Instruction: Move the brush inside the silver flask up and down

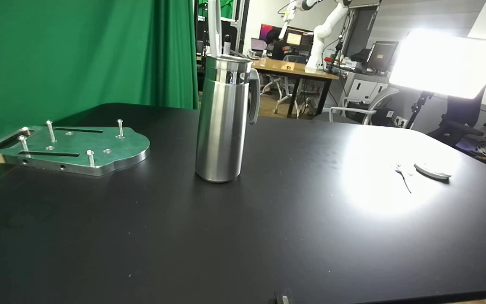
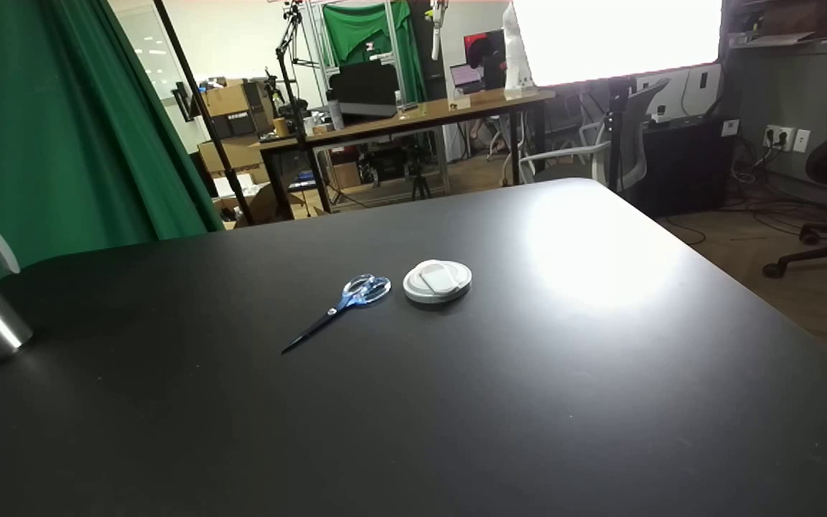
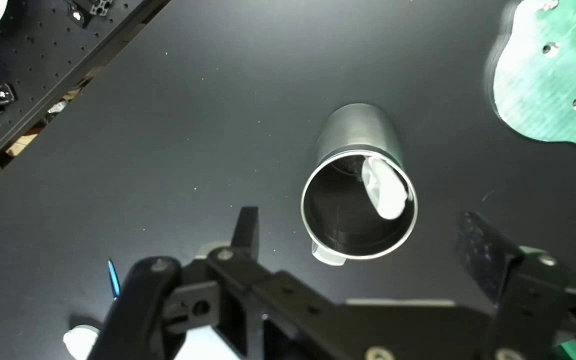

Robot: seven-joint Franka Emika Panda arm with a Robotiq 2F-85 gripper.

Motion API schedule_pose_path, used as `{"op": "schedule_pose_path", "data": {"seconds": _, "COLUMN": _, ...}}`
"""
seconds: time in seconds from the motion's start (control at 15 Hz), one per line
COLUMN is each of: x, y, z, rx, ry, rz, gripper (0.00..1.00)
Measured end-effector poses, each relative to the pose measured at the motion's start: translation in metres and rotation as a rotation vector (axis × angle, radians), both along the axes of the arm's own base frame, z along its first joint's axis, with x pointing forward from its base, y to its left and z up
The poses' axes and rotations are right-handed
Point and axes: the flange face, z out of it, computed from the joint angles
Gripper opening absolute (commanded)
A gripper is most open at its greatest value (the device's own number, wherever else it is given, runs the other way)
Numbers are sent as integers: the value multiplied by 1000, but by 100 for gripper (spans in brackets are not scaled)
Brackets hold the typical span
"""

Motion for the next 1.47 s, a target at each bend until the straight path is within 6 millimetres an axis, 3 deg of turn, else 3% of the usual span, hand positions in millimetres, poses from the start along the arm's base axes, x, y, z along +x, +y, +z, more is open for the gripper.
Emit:
{"op": "schedule_pose_path", "data": {"seconds": 0.4, "x": -12, "y": 7, "z": -20, "rx": -34, "ry": 3, "rz": -79, "gripper": 100}}
{"op": "schedule_pose_path", "data": {"seconds": 1.0, "x": -7, "y": 6, "z": -39, "rx": -3, "ry": -64, "rz": -62, "gripper": 100}}
{"op": "schedule_pose_path", "data": {"seconds": 1.07, "x": -7, "y": 7, "z": -41, "rx": 1, "ry": -69, "rz": -59, "gripper": 75}}
{"op": "schedule_pose_path", "data": {"seconds": 1.13, "x": -8, "y": 7, "z": -43, "rx": 5, "ry": -73, "rz": -56, "gripper": 75}}
{"op": "schedule_pose_path", "data": {"seconds": 1.47, "x": -10, "y": 8, "z": -51, "rx": -8, "ry": -82, "rz": -38, "gripper": 39}}
